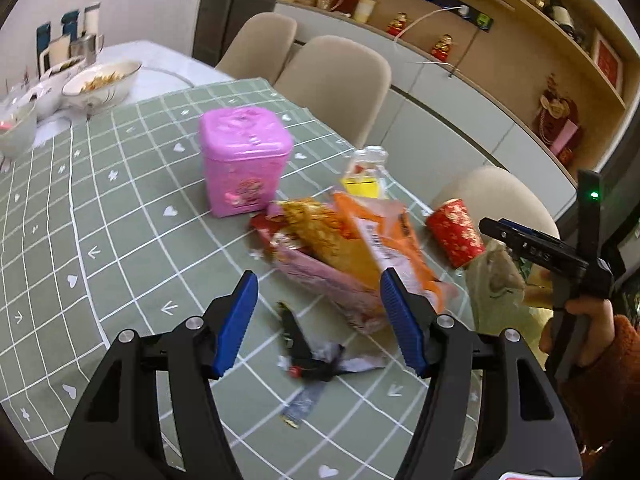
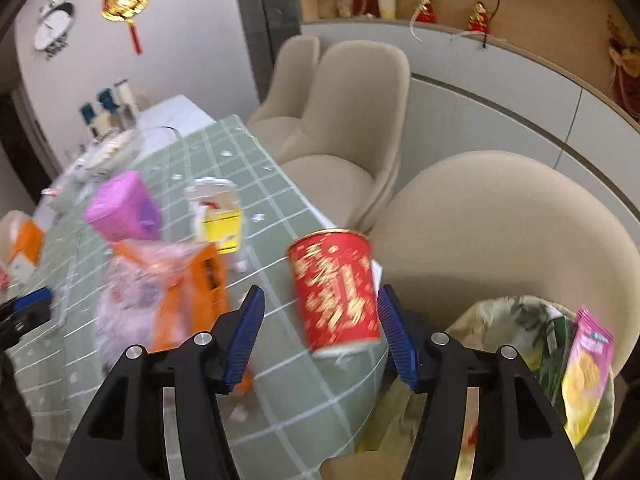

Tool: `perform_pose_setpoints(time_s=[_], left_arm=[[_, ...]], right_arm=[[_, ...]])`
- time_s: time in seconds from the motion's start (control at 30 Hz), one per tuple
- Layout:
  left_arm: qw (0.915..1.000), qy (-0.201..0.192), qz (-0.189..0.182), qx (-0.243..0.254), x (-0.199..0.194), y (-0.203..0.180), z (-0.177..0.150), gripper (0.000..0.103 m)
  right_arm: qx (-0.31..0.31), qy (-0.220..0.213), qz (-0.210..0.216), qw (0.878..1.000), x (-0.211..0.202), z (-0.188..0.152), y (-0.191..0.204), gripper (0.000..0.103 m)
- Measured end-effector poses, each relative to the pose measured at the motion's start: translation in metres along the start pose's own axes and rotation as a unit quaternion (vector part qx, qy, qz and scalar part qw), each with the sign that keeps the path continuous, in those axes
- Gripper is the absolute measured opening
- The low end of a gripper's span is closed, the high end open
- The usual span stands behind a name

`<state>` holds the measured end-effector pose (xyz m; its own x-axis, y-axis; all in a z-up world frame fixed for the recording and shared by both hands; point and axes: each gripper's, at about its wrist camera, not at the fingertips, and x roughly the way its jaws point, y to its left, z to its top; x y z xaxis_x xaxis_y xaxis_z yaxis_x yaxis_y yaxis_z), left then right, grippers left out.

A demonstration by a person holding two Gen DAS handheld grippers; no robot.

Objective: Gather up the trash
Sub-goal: 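Move the right gripper to the red paper cup and grasp it, then grasp the black wrapper with the left gripper and lift it while the right holds the red cup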

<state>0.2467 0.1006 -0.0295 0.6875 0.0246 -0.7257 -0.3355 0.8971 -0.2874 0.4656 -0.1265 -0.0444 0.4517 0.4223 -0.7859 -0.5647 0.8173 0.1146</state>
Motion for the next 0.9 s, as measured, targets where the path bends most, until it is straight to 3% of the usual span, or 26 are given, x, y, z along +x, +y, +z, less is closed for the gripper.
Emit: perform_pose_setpoints(time_s=[0.2,0.4,0.53,0.73,0.9], left_arm=[[0.9994,0.011,0.016,-0.027,0.012,0.036,0.001,0.06],[0.9984,0.018,0.028,-0.046,0.016,0.059,-0.001,0.06],[0.9986,0.023,0.026,-0.04,0.018,0.059,-0.004,0.06],[0.9984,0.055,-0.012,-0.01,0.022,0.047,-0.015,0.06],[0.9948,0.082,-0.033,0.049,0.027,0.026,-0.034,0.06]], right_arm=[[-0.013,0.048,-0.016,0.999,0.047,0.01,0.005,0.056],[-0.029,0.05,-0.018,0.998,0.051,0.01,0.007,0.056],[-0.067,0.069,-0.042,0.994,0.053,0.009,0.015,0.056],[-0.05,0.063,-0.034,0.996,0.034,-0.006,0.017,0.05],[-0.006,0.029,-0.014,0.999,-0.018,-0.034,0.02,0.05]])
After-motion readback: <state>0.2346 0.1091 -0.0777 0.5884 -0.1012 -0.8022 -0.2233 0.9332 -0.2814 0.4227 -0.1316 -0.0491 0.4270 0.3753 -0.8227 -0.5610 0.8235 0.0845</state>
